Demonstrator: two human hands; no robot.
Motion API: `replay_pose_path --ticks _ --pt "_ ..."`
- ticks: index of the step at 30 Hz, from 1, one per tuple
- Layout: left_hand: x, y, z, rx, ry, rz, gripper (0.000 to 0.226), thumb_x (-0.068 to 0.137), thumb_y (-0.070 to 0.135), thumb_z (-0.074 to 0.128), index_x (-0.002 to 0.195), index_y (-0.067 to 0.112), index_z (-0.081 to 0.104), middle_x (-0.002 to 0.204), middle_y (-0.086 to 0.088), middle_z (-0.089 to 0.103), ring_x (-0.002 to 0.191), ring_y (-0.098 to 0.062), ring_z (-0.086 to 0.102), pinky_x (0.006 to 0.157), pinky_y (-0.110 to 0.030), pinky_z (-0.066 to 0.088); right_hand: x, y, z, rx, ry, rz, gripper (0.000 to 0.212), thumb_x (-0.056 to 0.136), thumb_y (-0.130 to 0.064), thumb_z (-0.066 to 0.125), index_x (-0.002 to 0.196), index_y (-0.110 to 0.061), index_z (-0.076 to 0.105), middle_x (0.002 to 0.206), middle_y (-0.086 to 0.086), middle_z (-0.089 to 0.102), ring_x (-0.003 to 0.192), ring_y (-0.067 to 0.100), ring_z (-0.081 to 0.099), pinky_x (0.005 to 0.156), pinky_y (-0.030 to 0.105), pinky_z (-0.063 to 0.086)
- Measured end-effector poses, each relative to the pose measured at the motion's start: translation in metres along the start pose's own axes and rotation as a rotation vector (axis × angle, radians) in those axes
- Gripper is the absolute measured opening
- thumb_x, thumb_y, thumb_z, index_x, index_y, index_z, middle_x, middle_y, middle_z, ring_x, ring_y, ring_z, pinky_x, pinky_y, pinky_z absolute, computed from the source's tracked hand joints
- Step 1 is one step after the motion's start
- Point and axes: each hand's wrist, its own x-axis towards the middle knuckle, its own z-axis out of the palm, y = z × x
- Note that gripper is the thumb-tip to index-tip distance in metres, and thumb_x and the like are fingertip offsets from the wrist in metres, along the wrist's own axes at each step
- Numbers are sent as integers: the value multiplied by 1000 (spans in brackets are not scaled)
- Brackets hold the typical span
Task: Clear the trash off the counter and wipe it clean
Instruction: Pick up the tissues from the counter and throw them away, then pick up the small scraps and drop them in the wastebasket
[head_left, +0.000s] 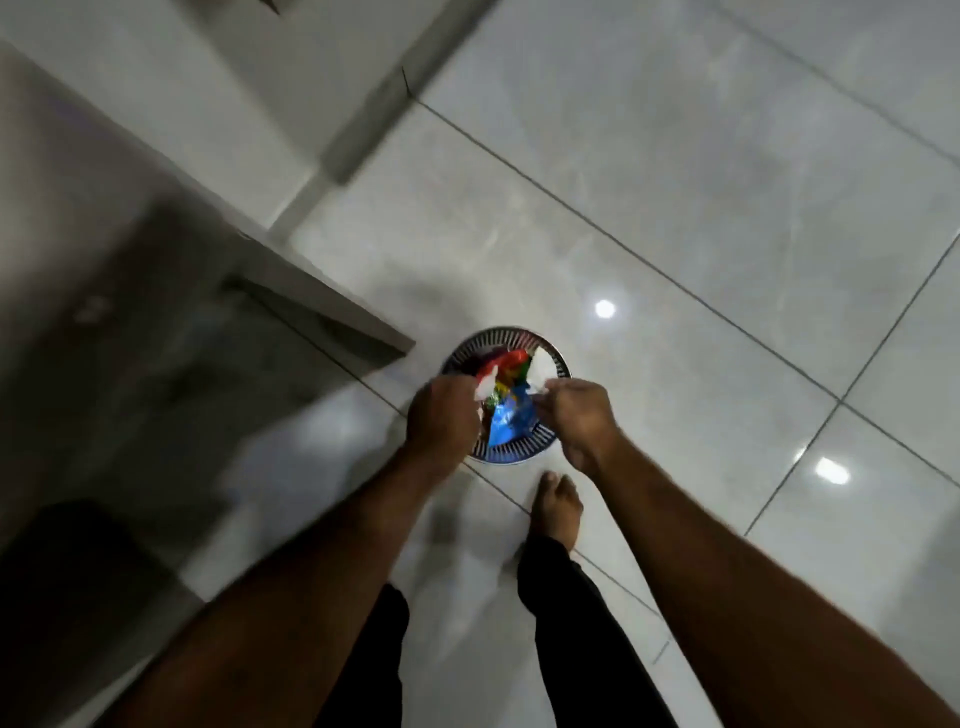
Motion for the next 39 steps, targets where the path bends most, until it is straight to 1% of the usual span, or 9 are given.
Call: replay_pose_path --ticks 4,9,16,20,22,24,29,33,39 --pt "48 -2 33 -16 -145 26 26 79 26 73 100 10 69 103 -14 74 99 -35 68 75 -34 52 41 12 11 -33 -97 77 27 95 7 42 87 -14 56 77 10 59 60 18 54 55 31 45" --pt "54 4 33 -2 -213 82 60 72 26 79 125 10 54 115 -15 71 108 -34 65 83 -35 55 38 7 1 114 -223 140 51 92 17 29 120 -19 53 110 15 66 72 27 66 54 31 60" --pt "-57 16 -80 -2 107 176 58 88 12 59 145 9 44 143 -16 53 127 -33 55 105 -39 48 -86 -63 -42 371 -59 -53 48 96 11 44 141 -5 44 140 20 53 107 43 65 80 45 60" --pt "-180 6 -163 -116 397 422 42 83 9 65 125 8 67 120 -6 72 104 -22 70 91 -27 56 -210 -126 -36 343 -50 -369 38 95 4 52 124 -17 62 124 10 69 102 33 72 76 35 63" --pt "-230 -6 -202 -64 439 377 28 93 30 52 114 31 71 106 18 70 91 0 67 82 -9 50 -271 -156 -13 335 -95 -532 32 97 1 51 114 -21 68 114 5 74 94 27 75 70 28 62" --pt "-265 -43 -248 -109 616 303 22 93 35 56 108 32 72 95 16 71 85 -2 64 80 -13 50 -327 -180 36 285 -181 -654 30 98 0 51 109 -21 70 108 1 76 86 20 76 65 26 61" --pt "-302 -199 -337 37 947 33 21 89 21 61 99 9 75 87 -10 73 79 -32 68 73 -34 58 -413 -204 202 -172 -378 -946 26 89 1 66 105 -17 74 99 0 79 85 7 72 75 13 56" --pt "-296 -292 -373 -61 714 -374 30 90 40 58 103 16 71 97 -8 68 94 -32 65 80 -38 56 -435 -214 329 -811 -439 -1342 25 89 -14 67 113 -19 73 113 4 73 100 19 69 91 30 54" --pt "-264 -321 -380 -102 661 -249 47 82 53 62 113 18 67 103 -8 65 98 -27 60 81 -34 55 -432 -222 424 -1597 -367 -1287 27 93 -21 55 114 -9 65 117 15 62 103 33 64 83 35 51"
